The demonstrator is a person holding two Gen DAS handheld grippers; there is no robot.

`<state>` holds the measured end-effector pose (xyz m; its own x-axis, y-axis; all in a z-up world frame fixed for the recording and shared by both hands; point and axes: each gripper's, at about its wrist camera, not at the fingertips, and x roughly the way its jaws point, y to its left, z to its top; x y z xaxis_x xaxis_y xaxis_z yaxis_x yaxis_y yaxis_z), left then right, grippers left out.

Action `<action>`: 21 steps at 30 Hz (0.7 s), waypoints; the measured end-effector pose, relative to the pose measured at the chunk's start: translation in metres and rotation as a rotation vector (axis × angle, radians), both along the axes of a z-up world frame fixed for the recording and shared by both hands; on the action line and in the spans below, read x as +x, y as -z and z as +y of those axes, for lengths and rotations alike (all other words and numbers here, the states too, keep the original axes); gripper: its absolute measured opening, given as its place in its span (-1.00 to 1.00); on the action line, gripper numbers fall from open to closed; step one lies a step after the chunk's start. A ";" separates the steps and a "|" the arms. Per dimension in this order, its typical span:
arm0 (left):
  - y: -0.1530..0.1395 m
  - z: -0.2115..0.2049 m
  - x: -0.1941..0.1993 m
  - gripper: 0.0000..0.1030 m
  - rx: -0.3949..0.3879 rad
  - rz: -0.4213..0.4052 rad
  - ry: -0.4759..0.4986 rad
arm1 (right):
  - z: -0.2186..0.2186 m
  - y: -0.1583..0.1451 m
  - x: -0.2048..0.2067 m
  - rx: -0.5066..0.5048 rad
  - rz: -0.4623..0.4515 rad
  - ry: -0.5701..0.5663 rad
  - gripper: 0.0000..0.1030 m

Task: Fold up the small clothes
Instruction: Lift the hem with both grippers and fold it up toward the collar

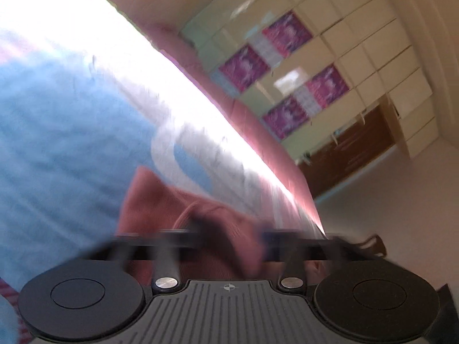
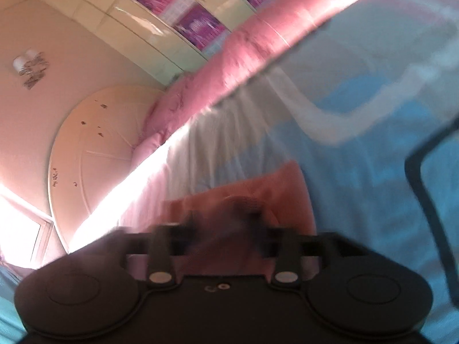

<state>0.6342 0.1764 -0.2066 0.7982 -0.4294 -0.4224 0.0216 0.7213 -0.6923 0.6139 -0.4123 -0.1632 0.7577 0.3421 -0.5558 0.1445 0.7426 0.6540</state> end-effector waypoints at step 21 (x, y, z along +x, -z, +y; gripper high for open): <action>-0.042 -0.067 0.005 -0.87 0.724 -0.183 0.156 | 0.067 -0.030 -0.001 -0.700 -0.226 -0.276 -0.84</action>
<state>0.6391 0.1089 -0.1650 0.8353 -0.2092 -0.5084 0.2297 0.9730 -0.0229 0.6133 -0.3451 -0.1329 0.8166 0.1609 -0.5543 -0.1856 0.9826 0.0119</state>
